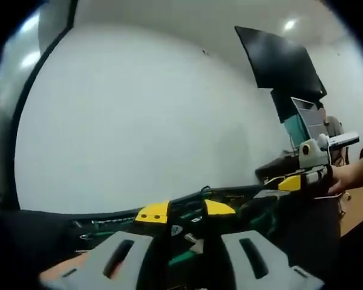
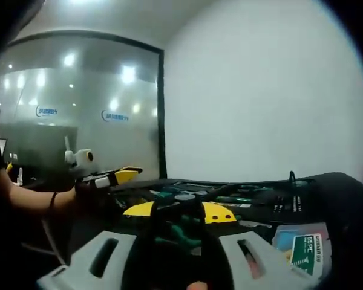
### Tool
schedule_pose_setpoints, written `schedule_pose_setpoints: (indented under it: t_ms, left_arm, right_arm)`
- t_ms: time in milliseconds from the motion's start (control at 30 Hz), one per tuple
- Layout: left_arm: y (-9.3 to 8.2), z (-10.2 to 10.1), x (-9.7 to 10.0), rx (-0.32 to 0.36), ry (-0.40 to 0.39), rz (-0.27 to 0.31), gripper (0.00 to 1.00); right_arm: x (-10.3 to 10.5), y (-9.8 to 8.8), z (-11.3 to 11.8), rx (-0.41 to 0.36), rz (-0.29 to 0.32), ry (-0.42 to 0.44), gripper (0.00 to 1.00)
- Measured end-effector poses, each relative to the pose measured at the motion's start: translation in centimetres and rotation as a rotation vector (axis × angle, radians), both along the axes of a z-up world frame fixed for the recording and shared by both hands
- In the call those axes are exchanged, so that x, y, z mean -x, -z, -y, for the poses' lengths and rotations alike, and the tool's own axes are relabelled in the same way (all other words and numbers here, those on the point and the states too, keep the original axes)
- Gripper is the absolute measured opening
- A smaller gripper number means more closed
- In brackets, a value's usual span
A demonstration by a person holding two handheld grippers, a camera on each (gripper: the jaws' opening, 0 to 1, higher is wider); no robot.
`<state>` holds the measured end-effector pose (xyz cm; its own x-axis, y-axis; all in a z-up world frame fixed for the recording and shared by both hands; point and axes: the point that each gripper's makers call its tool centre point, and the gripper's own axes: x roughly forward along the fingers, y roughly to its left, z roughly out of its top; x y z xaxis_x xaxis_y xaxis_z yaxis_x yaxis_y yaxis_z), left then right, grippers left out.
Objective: Pick up the tools and put them into their designated positions in the toolbox.
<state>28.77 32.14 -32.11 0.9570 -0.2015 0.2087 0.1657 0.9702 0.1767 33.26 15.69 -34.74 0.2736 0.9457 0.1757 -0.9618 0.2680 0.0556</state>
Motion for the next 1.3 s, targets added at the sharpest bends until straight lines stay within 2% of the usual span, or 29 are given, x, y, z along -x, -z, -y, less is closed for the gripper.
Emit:
schedule_pose_setpoints:
  t_ms: [267,1300]
  left_arm:
    - [-0.51,-0.12,0.33,0.027,0.010,0.021,0.16]
    - [-0.02,0.05,0.02,0.001,0.000,0.004,0.16]
  right_arm:
    - [0.40,0.08,-0.12,0.008,0.004,-0.003,0.26]
    - [0.31,0.22,-0.15,0.013,0.001,-0.007,0.26]
